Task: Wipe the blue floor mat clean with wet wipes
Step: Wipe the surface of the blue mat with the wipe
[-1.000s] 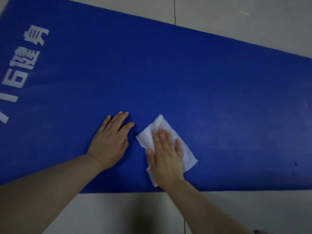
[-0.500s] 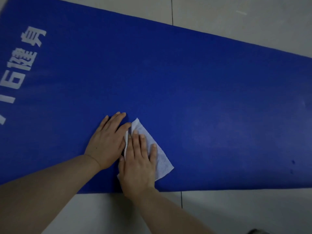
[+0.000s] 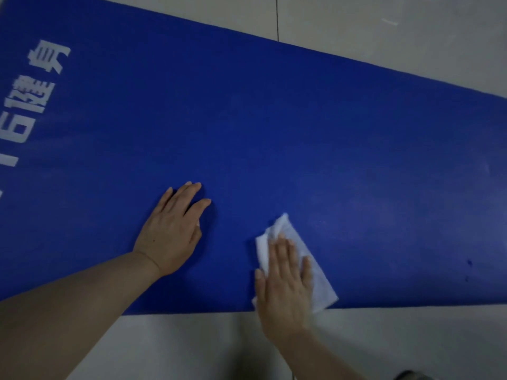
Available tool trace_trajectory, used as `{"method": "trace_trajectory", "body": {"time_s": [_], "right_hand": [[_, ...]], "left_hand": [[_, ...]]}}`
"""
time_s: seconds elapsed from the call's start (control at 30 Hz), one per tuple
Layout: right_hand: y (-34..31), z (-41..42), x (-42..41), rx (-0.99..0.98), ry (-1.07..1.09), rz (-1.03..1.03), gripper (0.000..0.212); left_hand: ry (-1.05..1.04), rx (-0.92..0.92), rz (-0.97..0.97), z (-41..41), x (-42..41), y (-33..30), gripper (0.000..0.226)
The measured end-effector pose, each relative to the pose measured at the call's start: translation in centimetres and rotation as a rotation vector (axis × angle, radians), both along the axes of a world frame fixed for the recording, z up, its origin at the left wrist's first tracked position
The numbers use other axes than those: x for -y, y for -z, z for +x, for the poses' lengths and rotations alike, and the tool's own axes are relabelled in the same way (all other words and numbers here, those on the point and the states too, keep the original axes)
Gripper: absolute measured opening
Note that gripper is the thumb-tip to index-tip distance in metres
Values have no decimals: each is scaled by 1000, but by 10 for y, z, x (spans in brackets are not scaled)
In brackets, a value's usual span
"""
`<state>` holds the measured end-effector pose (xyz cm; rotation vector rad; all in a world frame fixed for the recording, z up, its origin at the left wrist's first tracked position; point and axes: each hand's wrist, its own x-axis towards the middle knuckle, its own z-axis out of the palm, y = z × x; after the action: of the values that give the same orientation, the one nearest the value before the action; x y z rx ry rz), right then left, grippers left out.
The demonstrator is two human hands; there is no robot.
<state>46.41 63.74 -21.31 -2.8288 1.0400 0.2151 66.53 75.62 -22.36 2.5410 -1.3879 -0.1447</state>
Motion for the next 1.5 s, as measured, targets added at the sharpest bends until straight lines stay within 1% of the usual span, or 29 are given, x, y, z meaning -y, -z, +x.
{"method": "trace_trajectory", "body": {"time_s": [0.07,0.13,0.27,0.33,0.47,0.57,0.63,0.7,0.77,0.87,0.93,0.97,1.03,1.1,1.2,1.3,1.4,1.47,1.5], "right_hand": [[-2,24,-20,20,-141,-1,56],[-5,37,-34,35,-233,30,56],[-5,20,-21,5,-390,62,52],[-2,-9,3,16,-345,57,51],[-1,-62,36,29,-140,57,53],[-2,-43,20,27,-157,27,51],[-11,-10,-4,21,-249,70,55],[-13,23,-30,0,-421,120,59],[-11,41,-49,-40,-528,149,62],[-7,36,-46,-53,-585,129,59],[-4,15,-28,-56,-680,126,56],[-6,3,-15,-49,-692,123,55],[-4,-16,12,-9,-635,52,51],[-6,-31,38,-6,-500,19,49],[-6,-39,63,-10,-347,-2,51],[-3,-29,74,32,-330,-7,52],[2,-15,89,115,-310,-37,53],[4,-8,99,137,-318,-38,70],[4,-3,104,143,-319,-35,72]], "left_hand": [[5,9,2,1,0,1,49],[8,20,-8,2,1,1,47],[3,-2,-25,1,0,1,44],[1,-17,-20,1,-1,1,47],[-10,-22,-5,0,0,-1,50],[-11,-22,1,-1,0,0,46],[-5,-15,-6,-1,0,0,45],[14,0,-7,0,0,0,46],[20,19,-15,1,0,0,39],[11,10,-30,2,1,0,41],[9,13,-29,1,1,1,40],[7,16,-29,1,0,2,38],[0,18,-27,1,1,1,43],[-3,3,-23,-1,3,-1,47],[27,-4,-66,-8,13,-5,42],[117,-13,-112,-22,33,-5,42],[231,-4,-62,-36,51,0,51],[270,21,13,-38,55,2,56],[269,25,47,-38,55,2,58]]}}
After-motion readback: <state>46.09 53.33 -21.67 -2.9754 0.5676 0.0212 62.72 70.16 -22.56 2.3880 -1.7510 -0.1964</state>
